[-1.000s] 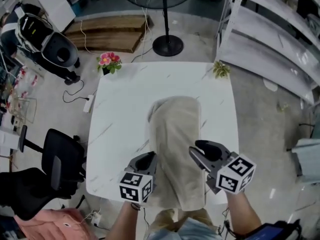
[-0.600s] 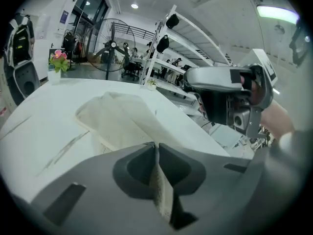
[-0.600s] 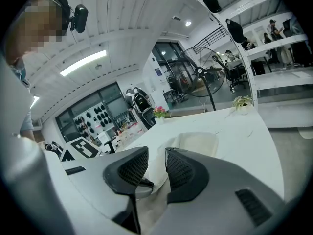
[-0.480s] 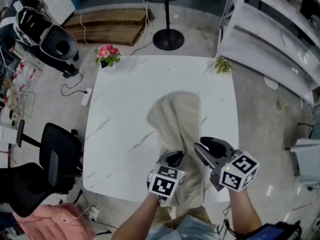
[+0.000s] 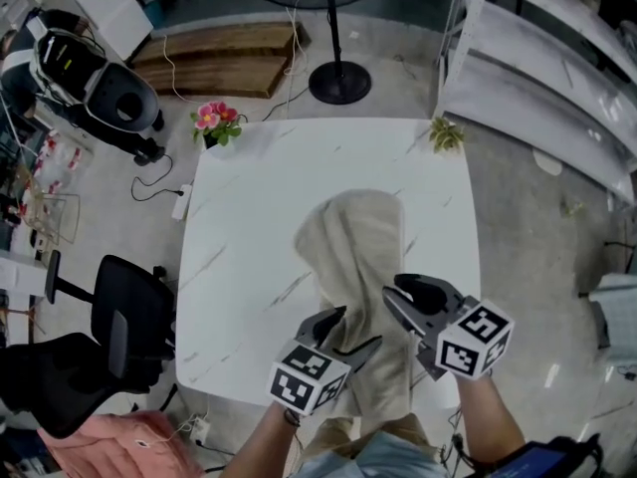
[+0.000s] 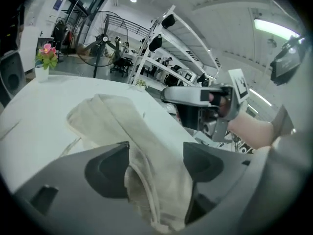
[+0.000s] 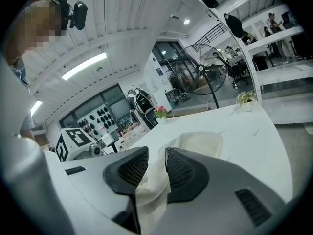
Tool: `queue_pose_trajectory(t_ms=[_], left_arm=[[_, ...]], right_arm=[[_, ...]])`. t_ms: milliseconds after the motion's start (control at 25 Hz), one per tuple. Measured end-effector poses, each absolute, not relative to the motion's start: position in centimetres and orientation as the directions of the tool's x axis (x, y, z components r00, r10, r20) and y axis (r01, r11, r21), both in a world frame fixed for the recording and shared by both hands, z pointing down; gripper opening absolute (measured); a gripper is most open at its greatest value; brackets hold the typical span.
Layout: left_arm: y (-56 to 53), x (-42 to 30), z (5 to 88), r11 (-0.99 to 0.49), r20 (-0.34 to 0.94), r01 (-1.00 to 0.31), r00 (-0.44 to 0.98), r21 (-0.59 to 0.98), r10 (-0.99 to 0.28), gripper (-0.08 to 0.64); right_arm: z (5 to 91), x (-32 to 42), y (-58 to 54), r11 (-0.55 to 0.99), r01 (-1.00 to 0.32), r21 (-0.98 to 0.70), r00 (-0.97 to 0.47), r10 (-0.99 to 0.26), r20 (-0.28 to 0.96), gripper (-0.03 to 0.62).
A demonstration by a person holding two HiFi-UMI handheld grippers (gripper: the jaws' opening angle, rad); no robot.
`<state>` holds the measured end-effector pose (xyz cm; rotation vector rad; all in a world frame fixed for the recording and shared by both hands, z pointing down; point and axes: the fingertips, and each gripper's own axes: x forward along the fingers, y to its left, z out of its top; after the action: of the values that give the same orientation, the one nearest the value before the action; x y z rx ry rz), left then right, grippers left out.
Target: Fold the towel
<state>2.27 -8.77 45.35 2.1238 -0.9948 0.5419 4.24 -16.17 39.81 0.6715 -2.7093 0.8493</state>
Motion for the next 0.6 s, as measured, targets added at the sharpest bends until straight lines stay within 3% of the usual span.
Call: queue_pose_trajectory(t_ms=[120,280,360,600], left_arm=[[-10.4,-1.4,43.5,-0.393,0.592,-0.829,0.560,0.398,-0.580,0.348],[-15.6,-10.5,43.9,-0.178,0.578,-0.932,0.338,0.316,-0.743,0.321],[-17.8,-13.0,45.6,-0.149,0.619,-0.962,0.263,0.231,-0.740,0.314],[-22.1,-14.1,50.5,-0.173,0.727,-0.972,0.232,0.157,-0.646,0.239]], right_arm=[[39.7,3.9,-17.1,0.731,-0.475,-0.490,-0.878,-0.354,0.323,0.121],[40.0,3.7,-18.0,0.736,-0.463,-0.494,-0.884,-0.344,0.316,0.121],[40.4,3.9,-18.3,0.734,-0.462,-0.498,-0.884,-0.338,0.323,0.121],[41.9,4.6,-19.4,0.720,-0.476,-0.505,-0.876,-0.335,0.349,0.121]])
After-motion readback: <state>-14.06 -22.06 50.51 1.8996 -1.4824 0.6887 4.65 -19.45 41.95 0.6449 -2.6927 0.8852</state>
